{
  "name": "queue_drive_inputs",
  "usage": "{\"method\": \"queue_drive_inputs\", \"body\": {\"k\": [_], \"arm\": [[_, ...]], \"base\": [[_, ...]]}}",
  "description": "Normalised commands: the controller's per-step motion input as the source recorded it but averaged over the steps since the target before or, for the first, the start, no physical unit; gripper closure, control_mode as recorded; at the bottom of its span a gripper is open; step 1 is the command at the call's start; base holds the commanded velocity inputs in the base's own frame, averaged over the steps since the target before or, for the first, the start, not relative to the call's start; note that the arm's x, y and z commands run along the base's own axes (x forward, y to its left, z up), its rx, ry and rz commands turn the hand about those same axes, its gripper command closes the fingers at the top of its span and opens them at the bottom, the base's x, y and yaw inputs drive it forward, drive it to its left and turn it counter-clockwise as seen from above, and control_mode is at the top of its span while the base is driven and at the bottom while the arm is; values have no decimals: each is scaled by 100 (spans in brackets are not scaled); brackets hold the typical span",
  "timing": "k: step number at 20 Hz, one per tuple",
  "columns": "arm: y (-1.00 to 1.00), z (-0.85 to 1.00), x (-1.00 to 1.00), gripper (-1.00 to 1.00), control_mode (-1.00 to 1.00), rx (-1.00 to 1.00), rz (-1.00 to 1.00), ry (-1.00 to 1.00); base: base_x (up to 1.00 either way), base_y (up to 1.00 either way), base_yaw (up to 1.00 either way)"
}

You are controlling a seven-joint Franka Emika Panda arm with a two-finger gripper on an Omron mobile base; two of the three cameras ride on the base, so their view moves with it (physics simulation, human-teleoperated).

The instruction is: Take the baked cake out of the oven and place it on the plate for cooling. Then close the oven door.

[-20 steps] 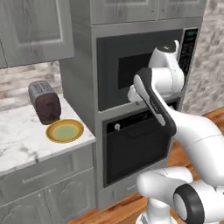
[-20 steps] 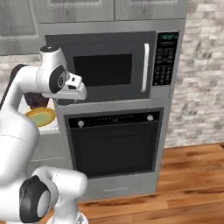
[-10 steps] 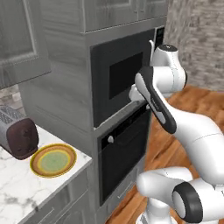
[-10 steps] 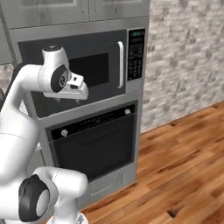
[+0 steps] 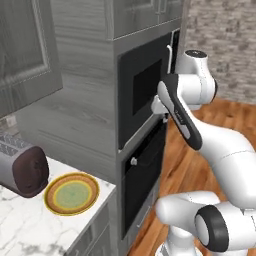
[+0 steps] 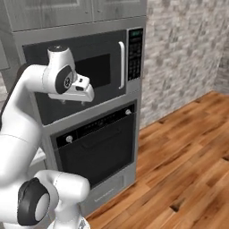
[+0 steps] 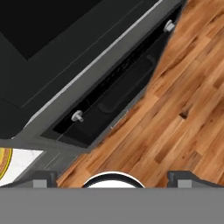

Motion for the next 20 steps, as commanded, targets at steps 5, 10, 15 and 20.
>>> {"method": "queue_drive_inputs", "body": {"k": [5,10,15,20], "arm": [[0,0,0,-100,100,0,0,0],[0,0,0,-100,100,0,0,0],[0,0,0,-100,100,0,0,0],[-28,-4,0,-100,-100,4,-18,0]], "base": [[0,70,-24],[0,65,-25],[0,25,-24],[0,0,0]]}}
